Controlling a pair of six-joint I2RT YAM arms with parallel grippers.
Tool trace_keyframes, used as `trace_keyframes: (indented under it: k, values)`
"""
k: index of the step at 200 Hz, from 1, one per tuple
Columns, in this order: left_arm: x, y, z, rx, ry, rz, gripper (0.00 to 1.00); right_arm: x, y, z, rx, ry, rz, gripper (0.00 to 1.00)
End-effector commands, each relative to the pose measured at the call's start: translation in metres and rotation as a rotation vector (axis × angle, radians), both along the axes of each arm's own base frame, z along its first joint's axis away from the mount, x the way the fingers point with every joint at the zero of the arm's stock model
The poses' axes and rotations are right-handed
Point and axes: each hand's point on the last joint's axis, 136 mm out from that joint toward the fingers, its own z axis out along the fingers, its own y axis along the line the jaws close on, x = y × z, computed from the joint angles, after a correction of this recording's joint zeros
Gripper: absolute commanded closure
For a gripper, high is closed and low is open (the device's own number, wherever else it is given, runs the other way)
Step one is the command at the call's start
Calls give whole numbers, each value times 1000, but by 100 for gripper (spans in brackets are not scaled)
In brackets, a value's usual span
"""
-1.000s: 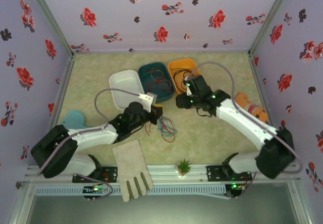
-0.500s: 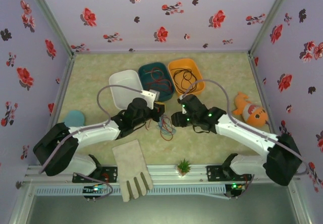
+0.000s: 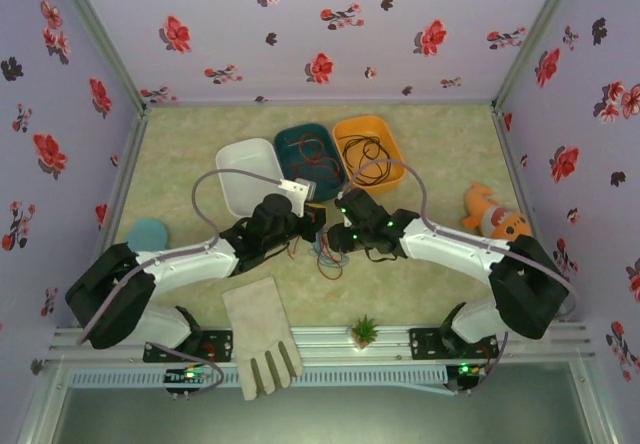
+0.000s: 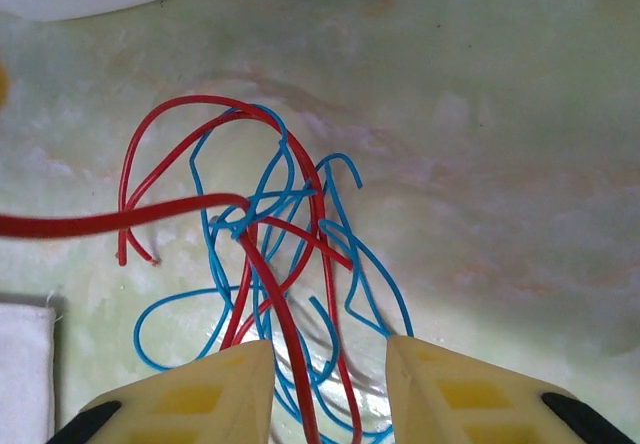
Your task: Untangle the cables
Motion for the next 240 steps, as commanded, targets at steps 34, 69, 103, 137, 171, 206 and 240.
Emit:
trace_keyframes:
  k: [34,69,103,137,171,206,240]
  values:
    - [2,5,14,-22,-11,22,100,9,-4,20,5,-59,-53,86]
    - [4,24,18,35,-24,84,100,10,-40,32,-104,-117,-133,96]
    - [1,57,18,116,-8,182,100,9,-86,48,-201,-162,-264,99]
    - [-5,88,18,177,0,254,100,10,-135,68,-246,-193,-421,100]
    - [-8,109,18,210,-2,312,100,6,-170,87,-230,-223,-541,100]
    - [-10,116,23,238,-15,317,100,1,-194,110,-262,-268,-595,100]
    - [-10,130,27,285,-33,351,100,-4,-208,126,-298,-301,-617,100]
